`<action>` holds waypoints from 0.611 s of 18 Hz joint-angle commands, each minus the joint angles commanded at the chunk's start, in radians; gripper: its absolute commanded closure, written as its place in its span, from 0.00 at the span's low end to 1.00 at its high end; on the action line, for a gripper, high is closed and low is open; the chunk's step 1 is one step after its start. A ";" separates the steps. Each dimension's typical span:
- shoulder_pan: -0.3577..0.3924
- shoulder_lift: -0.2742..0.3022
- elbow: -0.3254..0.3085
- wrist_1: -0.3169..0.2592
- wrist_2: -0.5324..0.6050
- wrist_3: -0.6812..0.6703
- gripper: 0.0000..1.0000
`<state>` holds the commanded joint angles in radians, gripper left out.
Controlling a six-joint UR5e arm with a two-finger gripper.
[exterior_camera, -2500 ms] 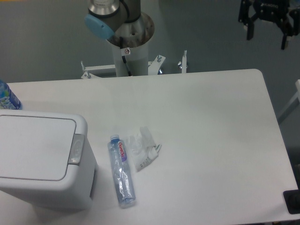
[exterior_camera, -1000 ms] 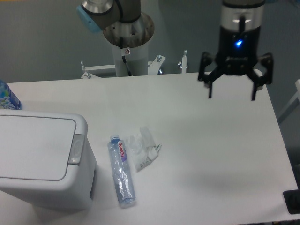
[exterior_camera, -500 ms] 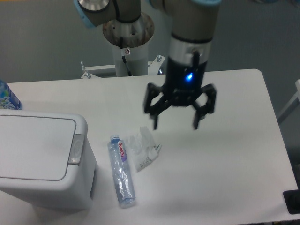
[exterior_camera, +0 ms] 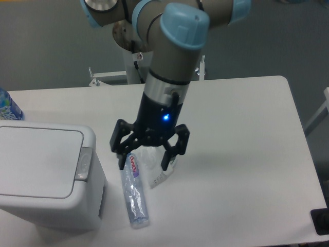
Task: Open the trash can
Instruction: 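Move the gripper down toward the white trash can's lid edge, then lower the gripper finger onto the lid's front edge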
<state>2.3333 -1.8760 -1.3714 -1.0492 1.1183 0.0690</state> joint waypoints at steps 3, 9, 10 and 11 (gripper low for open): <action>-0.005 0.000 0.000 0.000 0.000 -0.002 0.00; -0.015 0.000 -0.005 0.000 0.000 -0.005 0.00; -0.015 0.000 -0.006 0.000 0.000 -0.006 0.00; -0.017 0.001 -0.008 0.000 0.000 -0.006 0.00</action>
<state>2.3163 -1.8745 -1.3790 -1.0492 1.1183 0.0629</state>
